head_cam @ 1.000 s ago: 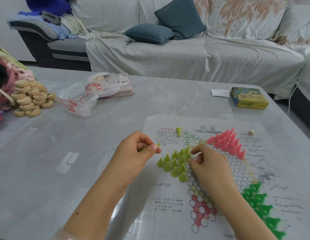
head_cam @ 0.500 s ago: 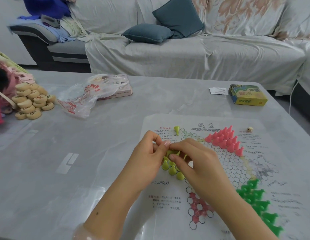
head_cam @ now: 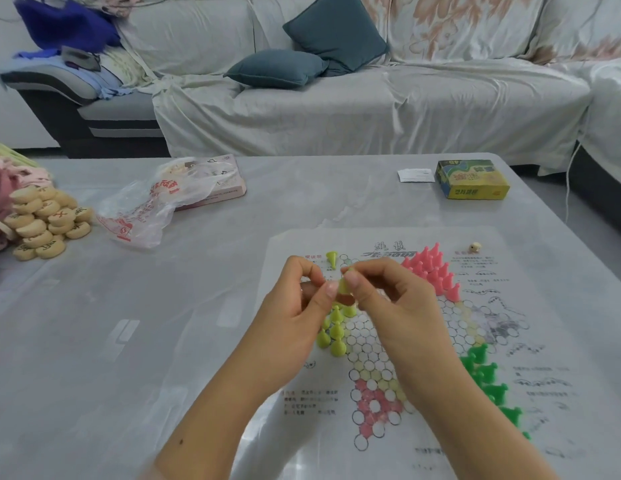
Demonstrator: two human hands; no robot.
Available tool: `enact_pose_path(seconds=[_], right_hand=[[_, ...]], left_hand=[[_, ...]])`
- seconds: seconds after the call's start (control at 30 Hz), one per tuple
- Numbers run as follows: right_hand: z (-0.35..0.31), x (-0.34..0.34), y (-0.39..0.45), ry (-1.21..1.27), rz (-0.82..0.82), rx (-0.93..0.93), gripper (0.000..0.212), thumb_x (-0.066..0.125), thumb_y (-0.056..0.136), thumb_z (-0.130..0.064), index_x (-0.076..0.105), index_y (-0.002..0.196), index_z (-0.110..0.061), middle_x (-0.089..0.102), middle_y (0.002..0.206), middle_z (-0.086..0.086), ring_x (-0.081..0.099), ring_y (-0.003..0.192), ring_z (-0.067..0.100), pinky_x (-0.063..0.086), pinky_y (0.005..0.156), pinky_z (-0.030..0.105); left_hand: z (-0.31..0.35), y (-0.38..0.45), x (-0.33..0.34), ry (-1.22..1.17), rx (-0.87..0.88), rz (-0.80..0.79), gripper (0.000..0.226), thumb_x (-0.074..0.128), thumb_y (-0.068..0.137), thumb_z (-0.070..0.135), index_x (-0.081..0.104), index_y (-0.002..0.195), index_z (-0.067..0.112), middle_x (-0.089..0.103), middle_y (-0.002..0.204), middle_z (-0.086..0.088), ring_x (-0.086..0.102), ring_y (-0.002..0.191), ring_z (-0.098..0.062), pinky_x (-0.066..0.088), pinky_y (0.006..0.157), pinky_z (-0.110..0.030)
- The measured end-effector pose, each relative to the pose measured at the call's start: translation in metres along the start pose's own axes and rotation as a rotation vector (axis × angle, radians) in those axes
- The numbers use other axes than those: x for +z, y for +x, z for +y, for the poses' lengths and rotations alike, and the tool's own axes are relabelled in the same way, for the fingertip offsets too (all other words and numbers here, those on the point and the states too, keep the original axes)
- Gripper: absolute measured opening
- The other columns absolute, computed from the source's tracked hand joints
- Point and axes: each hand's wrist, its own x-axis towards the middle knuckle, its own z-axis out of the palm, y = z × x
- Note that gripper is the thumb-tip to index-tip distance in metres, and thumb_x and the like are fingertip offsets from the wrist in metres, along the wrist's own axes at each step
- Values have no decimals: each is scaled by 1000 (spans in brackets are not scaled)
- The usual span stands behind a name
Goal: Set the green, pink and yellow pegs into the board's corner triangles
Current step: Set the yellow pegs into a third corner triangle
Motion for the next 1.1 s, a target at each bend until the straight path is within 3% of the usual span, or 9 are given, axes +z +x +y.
enact_pose_path(seconds=[0.1, 0.2, 0.3, 0.43, 0.53, 0.63, 0.8, 0.97, 1.1], right_hand=[[2, -12, 7, 90, 196, 62, 6, 60, 83, -22, 65, 81, -23, 64, 65, -13, 55, 61, -2, 47, 59, 15], [0, -18, 13, 289, 302, 176, 8, 56, 86, -18, 63, 82, -17, 59, 59, -8, 54, 56, 4, 46, 57, 21], [-1, -20, 13, 377, 323, 210, 9, 54, 88, -16, 61, 86, -12, 60, 68, -1, 59, 58, 6, 50, 57, 18], [-3, -23, 16, 468, 291, 222, 10, 54, 88, -13, 61, 89, -6, 64, 69, 2, 64, 60, 7, 53, 59, 15], [0, -25, 18, 509, 276, 263, 10, 54, 88, -11, 62, 91, -6, 65, 75, 4, 66, 64, 7, 54, 62, 15], [1, -27, 19, 551, 255, 294, 8, 53, 88, -9, 61, 90, -6, 64, 82, 7, 66, 70, 10, 56, 67, 17], [2, -25, 17, 499, 182, 349, 9, 52, 88, -3, 60, 93, -4, 63, 80, 8, 66, 73, 13, 56, 72, 19], [3, -25, 14, 336, 141, 381, 10, 55, 86, -1, 60, 92, -7, 66, 92, 11, 68, 80, 13, 56, 71, 17], [4, -23, 8, 49, 105, 339, 10, 56, 86, -4, 60, 87, -13, 66, 91, 8, 67, 79, 13, 56, 73, 21]], left_hand=[[5, 11, -11, 211, 62, 73, 5, 50, 90, 26, 52, 87, 30, 65, 85, 13, 50, 55, 3, 40, 55, -6], [7, 46, -21, 620, 127, 2, 23, 49, 91, 17, 57, 103, 35, 57, 99, 13, 45, 60, -1, 37, 61, -9], [-5, 92, -15, 920, 175, -175, 39, 47, 91, 10, 54, 121, 33, 49, 119, 3, 51, 100, -11, 41, 88, -24], [-28, 126, -1, 1184, 202, -370, 41, 49, 90, 12, 51, 127, 29, 45, 124, -2, 53, 101, -22, 43, 85, -31], [-40, 131, 3, 1284, 233, -359, 31, 46, 92, 15, 53, 121, 20, 50, 117, -5, 54, 102, -26, 44, 81, -33], [-43, 130, -1, 1244, 208, -256, 18, 46, 93, 24, 55, 102, 11, 54, 106, -7, 54, 97, -26, 40, 77, -32], [-51, 114, -19, 1077, 62, -103, 18, 37, 96, 26, 45, 88, 13, 51, 92, -5, 52, 90, -25, 37, 73, -31], [-25, 77, -33, 282, -120, 266, 24, 38, 96, 19, 50, 77, 13, 59, 78, 0, 41, 56, -14, 32, 52, -26], [-3, 23, -33, -79, -124, 337, 26, 38, 97, 16, 51, 75, 8, 61, 61, 9, 34, 40, -4, 30, 42, -13]])
